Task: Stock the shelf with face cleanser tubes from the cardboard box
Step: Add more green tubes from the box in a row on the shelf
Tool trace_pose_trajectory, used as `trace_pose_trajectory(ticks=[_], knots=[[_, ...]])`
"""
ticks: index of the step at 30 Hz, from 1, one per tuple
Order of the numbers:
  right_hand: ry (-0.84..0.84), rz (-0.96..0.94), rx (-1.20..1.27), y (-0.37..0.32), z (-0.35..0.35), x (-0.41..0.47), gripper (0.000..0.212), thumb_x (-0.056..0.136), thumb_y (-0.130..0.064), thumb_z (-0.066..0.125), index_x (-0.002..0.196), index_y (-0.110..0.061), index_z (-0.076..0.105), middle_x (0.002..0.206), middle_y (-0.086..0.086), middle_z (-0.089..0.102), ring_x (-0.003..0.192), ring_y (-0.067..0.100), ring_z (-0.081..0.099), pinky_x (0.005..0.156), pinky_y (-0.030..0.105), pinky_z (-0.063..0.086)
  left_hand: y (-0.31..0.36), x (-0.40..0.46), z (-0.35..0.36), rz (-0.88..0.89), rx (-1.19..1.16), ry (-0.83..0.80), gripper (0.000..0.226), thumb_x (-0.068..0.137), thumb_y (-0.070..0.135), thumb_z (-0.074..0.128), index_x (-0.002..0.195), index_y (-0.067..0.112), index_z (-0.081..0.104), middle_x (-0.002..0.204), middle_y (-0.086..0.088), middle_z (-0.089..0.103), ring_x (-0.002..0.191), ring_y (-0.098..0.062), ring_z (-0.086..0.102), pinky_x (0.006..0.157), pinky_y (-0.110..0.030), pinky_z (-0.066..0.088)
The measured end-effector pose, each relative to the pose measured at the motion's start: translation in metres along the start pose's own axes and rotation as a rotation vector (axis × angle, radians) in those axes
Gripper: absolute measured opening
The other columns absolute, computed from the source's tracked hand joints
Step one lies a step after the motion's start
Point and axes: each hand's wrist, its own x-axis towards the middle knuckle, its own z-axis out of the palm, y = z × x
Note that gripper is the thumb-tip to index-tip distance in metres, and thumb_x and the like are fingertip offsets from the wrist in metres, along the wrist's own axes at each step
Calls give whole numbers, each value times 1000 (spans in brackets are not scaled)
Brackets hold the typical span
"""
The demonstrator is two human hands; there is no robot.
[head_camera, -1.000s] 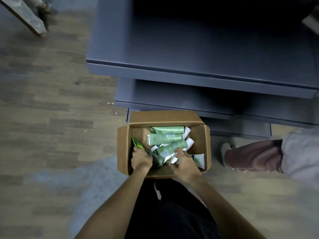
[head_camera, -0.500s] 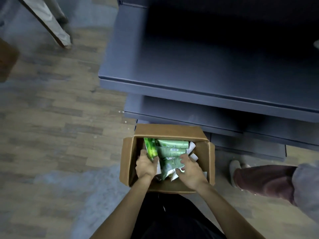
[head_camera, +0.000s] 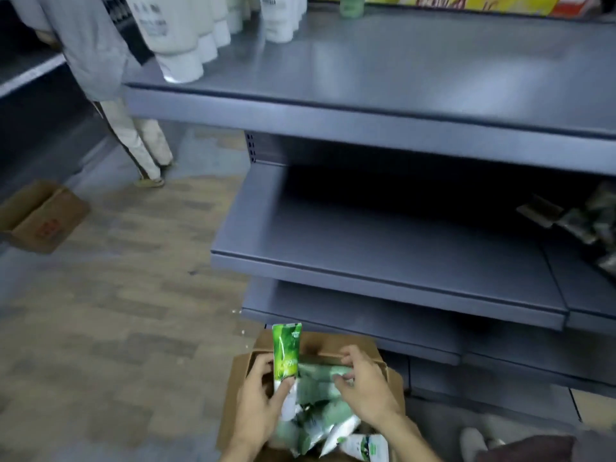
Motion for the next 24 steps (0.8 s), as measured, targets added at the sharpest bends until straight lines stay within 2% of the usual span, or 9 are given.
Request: trace_pose_trajectory(ticks=[2,4,8,11,15,19,24], knots=[[31,-57,5,-13,-11,0,37,89,-31,65,122,-32,49,116,-14,56,85,-3,62,83,17,49,19,5,-7,76,-42,19,43,69,26,77,102,48,61,95,10,73,91,-14,71,84,-32,56],[55,-123,26,-32,-30,1,36,87,-32,66,119,-36,49,113,-16,55,79,-1,61,81,16,50,43,10,-16,177,-58,2,46,70,26,78,110,44,61,98,7,74,92,-15,72,87,-36,56],[165,-281,76,-79,-73,-2,35,84,-34,68,111,-47,48,107,-16,60,81,2,63,82,22,54,92,8,-32,350,-75,32,49,71,25,79,113,41,61,100,7,75,91,-8,73,83,-20,57],[211,-392,102,-118,-105,-11,35,88,-39,66,114,-51,45,110,-23,59,92,-1,63,75,14,52,138,4,-46,468,-109,63,47,71,27,78,113,41,61,100,10,75,90,-4,72,79,-19,56],[295,-569,76,-171,-151,-32,39,86,-41,68,120,-44,49,111,-24,60,95,-5,62,78,12,50,216,5,-70,667,-153,48,41,82,33,74,120,36,59,108,10,71,98,-5,69,77,-20,56],[409,-720,-17,-220,-200,-53,43,84,-37,71,122,-40,51,109,-23,60,94,-3,62,80,14,51,291,12,-96,882,-182,64,38,87,16,72,120,27,58,113,6,68,108,-13,66,81,-21,55],[540,-819,-86,-268,-250,-68,39,86,-38,70,122,-36,53,109,-19,61,91,-1,64,80,21,55,353,24,-114,1000,-218,86,38,86,12,73,120,23,57,113,8,67,114,-16,62,85,-29,57]])
